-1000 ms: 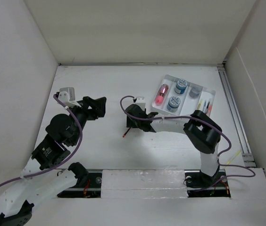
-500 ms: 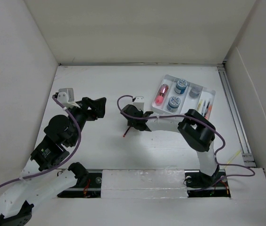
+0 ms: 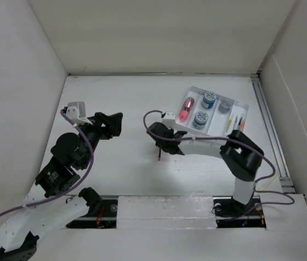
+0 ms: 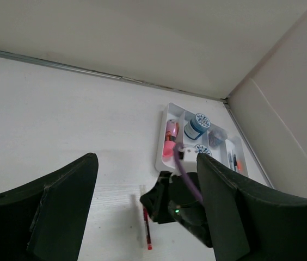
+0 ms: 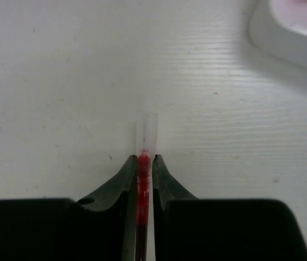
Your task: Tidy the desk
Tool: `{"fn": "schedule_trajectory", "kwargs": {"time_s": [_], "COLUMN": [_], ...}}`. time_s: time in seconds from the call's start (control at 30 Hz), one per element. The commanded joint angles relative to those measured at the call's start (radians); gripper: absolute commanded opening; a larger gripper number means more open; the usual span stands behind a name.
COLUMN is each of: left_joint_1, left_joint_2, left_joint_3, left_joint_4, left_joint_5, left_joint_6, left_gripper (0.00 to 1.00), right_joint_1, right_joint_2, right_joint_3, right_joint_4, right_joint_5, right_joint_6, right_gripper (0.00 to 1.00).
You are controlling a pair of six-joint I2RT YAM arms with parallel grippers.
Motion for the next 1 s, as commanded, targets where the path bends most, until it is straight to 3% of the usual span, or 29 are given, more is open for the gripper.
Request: {"fn": "schedule_trajectory", "kwargs": {"time_s": [0.0, 0.1, 0.17, 0.2, 0.23, 0.33, 0.37, 0.47, 0.63, 0.97], "left_joint_1": [0.004, 0.004, 0.004, 0.004, 0.004, 0.004, 0.004, 0.004, 0.004, 0.004], "left_joint_2": [-0.004, -0.007, -0.007, -0.013, -0.013, -0.027, -0.028, -0.032, -0.027, -0.024], "left_joint_3": [0.001, 0.002, 0.005, 0.008, 0.008, 0.005, 0.005, 0.008, 0.005, 0.002], "left_joint_4": [0.046, 0.049, 0.046, 0.043, 0.043, 0.049, 0.050, 0.044, 0.049, 0.049], "left_joint_5": [0.003, 0.010, 0.013, 0.016, 0.016, 0.022, 0.032, 0.033, 0.039, 0.024], "left_joint_6": [0.013, 0.011, 0.011, 0.010, 0.010, 0.010, 0.007, 0.007, 0.007, 0.008], "left_gripper": [0.69, 0.69, 0.69, 0.69, 0.69, 0.69, 0.69, 0.70, 0.70, 0.70], "right_joint_1": [-0.052, -0.199, -0.379, -0.595, -0.597, -0.799, -0.923, -1.092, -1.205, -1.251], "right_joint_2": [-0.210, -0.320, -0.424, -0.518, -0.519, -0.603, -0.605, -0.550, -0.398, -0.128], "right_joint_3": [-0.045, -0.133, -0.203, -0.255, -0.256, -0.361, -0.400, -0.388, -0.265, -0.047], "right_joint_4": [0.046, 0.041, 0.064, 0.113, 0.113, 0.243, 0.272, 0.306, 0.282, 0.205], "right_joint_5": [0.111, 0.111, 0.073, -0.055, -0.056, -0.272, -0.412, -0.594, -0.722, -0.846], "right_joint_6": [-0.001, -0.024, -0.041, -0.052, -0.052, -0.047, -0.046, -0.035, -0.023, -0.078], "right_gripper": [0.03, 0.03, 0.03, 0.03, 0.03, 0.03, 0.03, 0.04, 0.04, 0.04]}}
